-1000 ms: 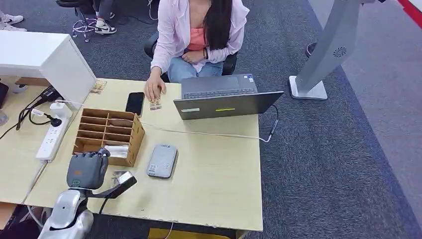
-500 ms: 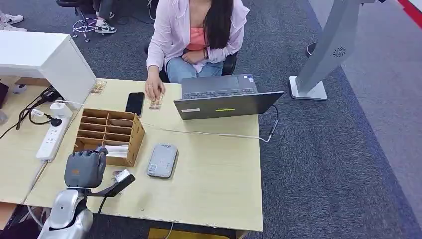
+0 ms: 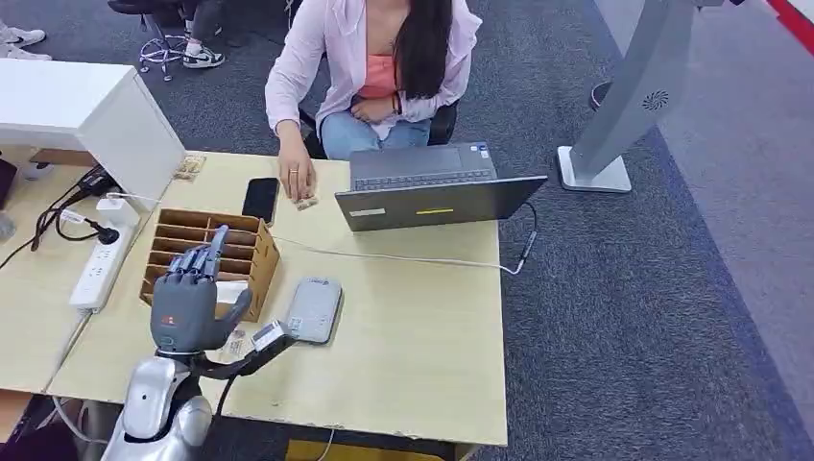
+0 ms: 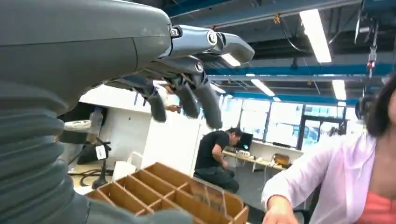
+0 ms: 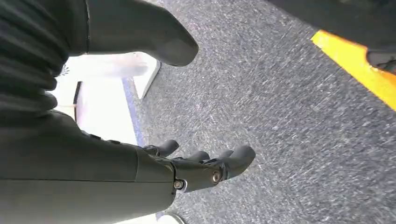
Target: Pass the card to the sensor for recognition and then transmit it.
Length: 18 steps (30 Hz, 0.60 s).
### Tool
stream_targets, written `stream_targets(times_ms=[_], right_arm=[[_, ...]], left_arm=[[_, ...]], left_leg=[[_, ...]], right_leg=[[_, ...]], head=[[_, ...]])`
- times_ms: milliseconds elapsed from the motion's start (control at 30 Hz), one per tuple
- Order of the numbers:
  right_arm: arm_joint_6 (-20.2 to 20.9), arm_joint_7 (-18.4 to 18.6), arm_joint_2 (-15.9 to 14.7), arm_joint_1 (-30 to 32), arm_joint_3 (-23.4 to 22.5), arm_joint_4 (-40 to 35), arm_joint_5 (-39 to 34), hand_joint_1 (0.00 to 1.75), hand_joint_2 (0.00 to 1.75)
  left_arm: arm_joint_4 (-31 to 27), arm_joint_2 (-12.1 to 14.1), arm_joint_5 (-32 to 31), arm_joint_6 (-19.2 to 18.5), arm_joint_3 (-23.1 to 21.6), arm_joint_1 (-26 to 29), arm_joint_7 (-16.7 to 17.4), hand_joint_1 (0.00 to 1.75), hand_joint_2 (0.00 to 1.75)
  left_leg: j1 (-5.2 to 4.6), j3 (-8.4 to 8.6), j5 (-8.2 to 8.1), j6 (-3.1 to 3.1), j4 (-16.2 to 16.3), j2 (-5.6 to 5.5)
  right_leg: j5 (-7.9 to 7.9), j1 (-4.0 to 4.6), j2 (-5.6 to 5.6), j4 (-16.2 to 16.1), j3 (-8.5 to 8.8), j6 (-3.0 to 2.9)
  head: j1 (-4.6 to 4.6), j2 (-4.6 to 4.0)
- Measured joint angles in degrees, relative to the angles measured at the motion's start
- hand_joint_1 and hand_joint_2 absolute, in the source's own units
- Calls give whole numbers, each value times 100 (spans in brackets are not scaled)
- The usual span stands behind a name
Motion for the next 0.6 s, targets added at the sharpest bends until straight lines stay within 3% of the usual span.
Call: stream_targets(times_ms=[200, 400, 600], right_arm=[[32, 0, -29, 4, 0, 4, 0, 0, 175], [201, -129, -66, 2, 0, 7, 111, 0, 175], [160, -110, -72, 7, 0, 7, -24, 0, 175]], left_arm=[[-300, 44, 35, -55, -20, 58, 7, 0, 175], [-131, 267, 26, -812, -20, -374, 400, 0, 175], [262, 402, -39, -1294, -32, -728, 400, 0, 175]], left_leg=[[3, 2, 3, -3, -2, 0], [3, 1, 8, 3, -1, -1], [2, 2, 10, -1, 0, 2]], right_leg=[[0, 4, 0, 2, 0, -1], [6, 3, -2, 2, 0, -2], [9, 2, 3, 2, -1, -3]], head=[[0, 0], [2, 0], [-2, 0]])
